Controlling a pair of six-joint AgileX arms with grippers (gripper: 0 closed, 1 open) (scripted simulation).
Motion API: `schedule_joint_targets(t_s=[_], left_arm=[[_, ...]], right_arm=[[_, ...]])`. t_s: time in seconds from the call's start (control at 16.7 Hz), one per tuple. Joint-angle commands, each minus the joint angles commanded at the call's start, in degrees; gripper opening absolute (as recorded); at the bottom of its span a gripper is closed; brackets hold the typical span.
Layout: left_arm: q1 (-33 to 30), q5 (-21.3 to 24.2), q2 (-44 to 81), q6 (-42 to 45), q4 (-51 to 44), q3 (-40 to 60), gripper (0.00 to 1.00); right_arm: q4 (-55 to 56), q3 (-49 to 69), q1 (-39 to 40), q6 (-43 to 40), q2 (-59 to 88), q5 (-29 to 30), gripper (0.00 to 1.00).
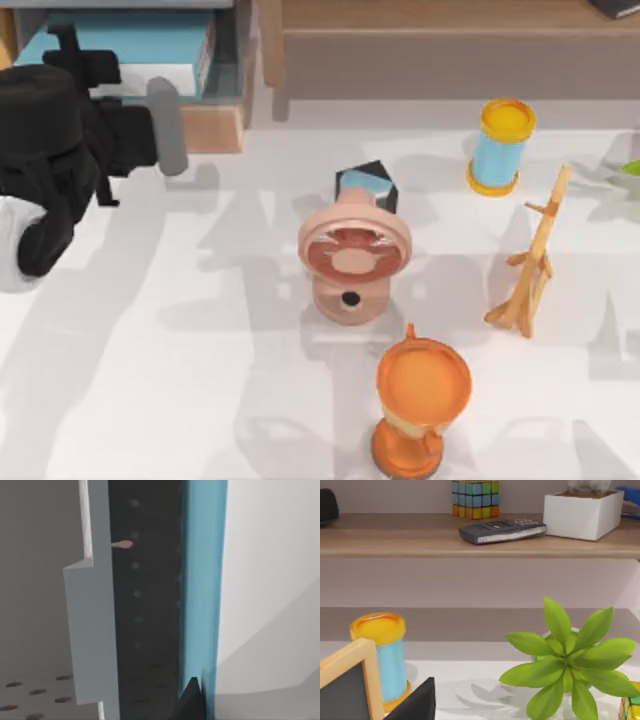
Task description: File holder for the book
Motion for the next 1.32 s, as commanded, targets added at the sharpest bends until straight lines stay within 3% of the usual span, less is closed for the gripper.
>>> schedule_joint_targets(t_s=[0.48, 1.26, 1.32], left_arm=[[0.5, 0.7, 4.0, 0.1, -0.5, 3.8, 0.0], [0.5, 0.7, 4.0, 0.1, -0.5, 3.8, 0.98], [0.5, 0.7, 4.0, 0.1, -0.5, 3.8, 1.0]], right_arm=[[0.0, 0.0, 0.0, 0.0, 0.0, 0.0, 1.0], [0.0, 0.0, 0.0, 0.0, 0.0, 0.0, 1.0], [0.0, 0.0, 0.0, 0.0, 0.0, 0.0, 1.0]])
